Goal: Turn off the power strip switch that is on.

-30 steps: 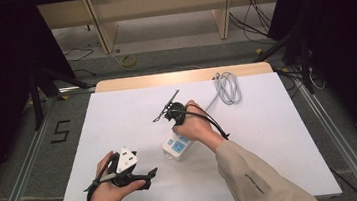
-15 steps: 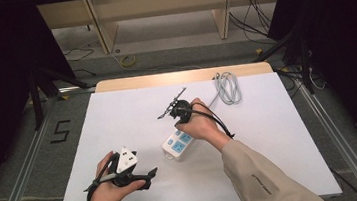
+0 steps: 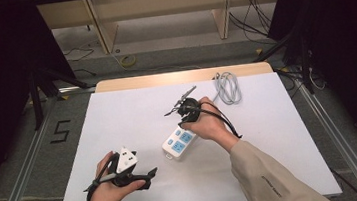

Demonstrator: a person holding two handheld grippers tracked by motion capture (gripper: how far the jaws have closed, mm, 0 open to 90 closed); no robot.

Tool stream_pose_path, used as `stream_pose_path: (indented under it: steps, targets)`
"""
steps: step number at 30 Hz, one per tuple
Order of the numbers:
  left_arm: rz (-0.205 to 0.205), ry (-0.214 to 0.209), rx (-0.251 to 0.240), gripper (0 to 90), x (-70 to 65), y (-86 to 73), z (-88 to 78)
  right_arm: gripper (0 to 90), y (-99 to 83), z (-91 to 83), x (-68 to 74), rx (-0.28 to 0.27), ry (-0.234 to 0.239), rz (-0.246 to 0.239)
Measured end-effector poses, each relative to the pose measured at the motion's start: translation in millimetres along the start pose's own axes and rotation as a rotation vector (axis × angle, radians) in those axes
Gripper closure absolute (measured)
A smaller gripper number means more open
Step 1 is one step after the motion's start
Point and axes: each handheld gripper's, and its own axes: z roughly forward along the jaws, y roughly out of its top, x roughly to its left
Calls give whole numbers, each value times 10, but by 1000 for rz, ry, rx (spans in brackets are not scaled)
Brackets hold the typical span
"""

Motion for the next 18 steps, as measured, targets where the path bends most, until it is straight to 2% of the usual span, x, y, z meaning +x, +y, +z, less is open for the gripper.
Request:
stream_pose_path:
  steps: [13,18]
  targets:
    - [-4,2,0,129,0,-3,3,632,-173,-155,-110,-69,-9,28]
    - [-5,4,0,129,2,-4,3,603,-229,-215,-129,-91,-14,24]
